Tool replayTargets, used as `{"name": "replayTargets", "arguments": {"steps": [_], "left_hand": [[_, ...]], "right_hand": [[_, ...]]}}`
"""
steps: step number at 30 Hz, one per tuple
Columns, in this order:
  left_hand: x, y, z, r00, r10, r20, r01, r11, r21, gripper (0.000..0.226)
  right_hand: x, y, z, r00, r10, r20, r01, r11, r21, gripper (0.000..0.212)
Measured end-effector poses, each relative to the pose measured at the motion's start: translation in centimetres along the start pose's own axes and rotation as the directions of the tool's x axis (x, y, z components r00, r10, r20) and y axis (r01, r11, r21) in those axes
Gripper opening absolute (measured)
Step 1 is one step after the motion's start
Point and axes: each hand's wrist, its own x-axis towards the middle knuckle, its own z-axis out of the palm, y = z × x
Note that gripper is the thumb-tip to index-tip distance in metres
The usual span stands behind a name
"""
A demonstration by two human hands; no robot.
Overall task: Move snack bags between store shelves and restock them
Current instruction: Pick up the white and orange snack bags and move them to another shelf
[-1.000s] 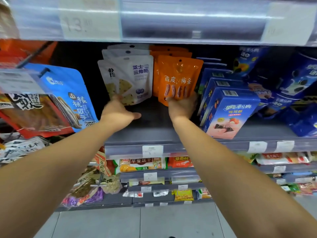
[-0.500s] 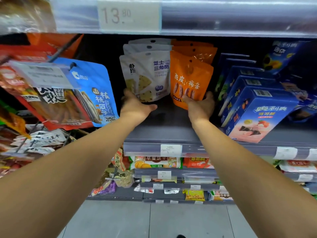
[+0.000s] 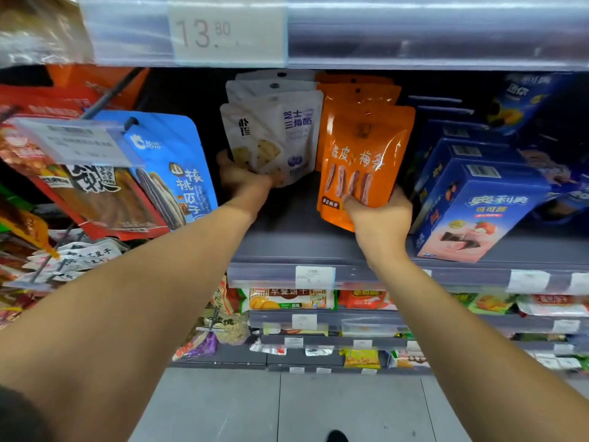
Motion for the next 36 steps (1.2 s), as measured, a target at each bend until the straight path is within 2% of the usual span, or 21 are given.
{"name": "replayTargets", "arguments": {"steps": [2, 5, 8, 12, 15, 17, 24, 26, 30, 36], "left_hand": [[0.2, -0.4, 0.4, 1.0, 0.022, -0.003, -0.022, 0.999, -0.036, 0.085], [0.4, -0.5, 0.7, 1.0, -0.015, -0.026, 0.012, 0.993, -0.117, 0.081], [0.6, -0.3, 1.3, 0.998, -0.052, 0.035, 0.056, 0.991, -0.122, 0.073], [0.7, -0.5, 1.8, 0.99, -0.123, 0.065, 0.126, 0.991, -0.048, 0.059], [0.7, -0.8, 2.1, 0.992, -0.121, 0.031, 0.121, 0.993, 0.0, 0.073], [0.3, -0.8, 2.0, 0.994, -0.106, 0.028, 0.106, 0.994, -0.006, 0.072], [-3.8, -0.3, -2.1, 0.986, 0.018, 0.164, -0.033, 0.995, 0.091, 0.061], [-5.2, -0.1, -3.8, 0.978, 0.053, 0.204, -0.066, 0.996, 0.06, 0.056], [-8.0, 0.0, -7.2, 0.962, 0.084, 0.261, -0.096, 0.995, 0.034, 0.051], [-13.0, 0.7, -10.7, 0.919, 0.085, 0.386, -0.097, 0.995, 0.011, 0.048]], "right_hand": [[-1.0, -0.4, -1.0, 0.999, 0.005, 0.035, -0.005, 1.0, -0.014, 0.031], [-2.0, -0.7, -1.5, 0.998, 0.01, 0.063, -0.007, 0.999, -0.048, 0.02], [-2.6, -0.5, -1.9, 0.998, 0.024, 0.065, -0.021, 0.999, -0.04, 0.012], [-2.9, -0.4, -2.4, 0.999, 0.033, 0.032, -0.032, 0.999, -0.026, 0.018], [-3.2, -0.4, -2.7, 0.999, 0.046, 0.018, -0.046, 0.999, -0.018, 0.02], [-3.5, -0.6, -2.9, 0.999, 0.031, 0.021, -0.031, 0.999, -0.029, 0.023], [-5.5, -1.8, -4.2, 0.999, -0.007, 0.043, 0.009, 0.999, -0.04, 0.032], [-6.5, -2.3, -4.8, 0.999, -0.022, 0.048, 0.024, 0.999, -0.038, 0.035], [-9.2, -3.7, -6.4, 0.997, -0.038, 0.06, 0.04, 0.998, -0.039, 0.039], [-12.4, -4.9, -11.5, 0.994, 0.031, 0.104, -0.032, 0.999, 0.008, 0.045]]}}
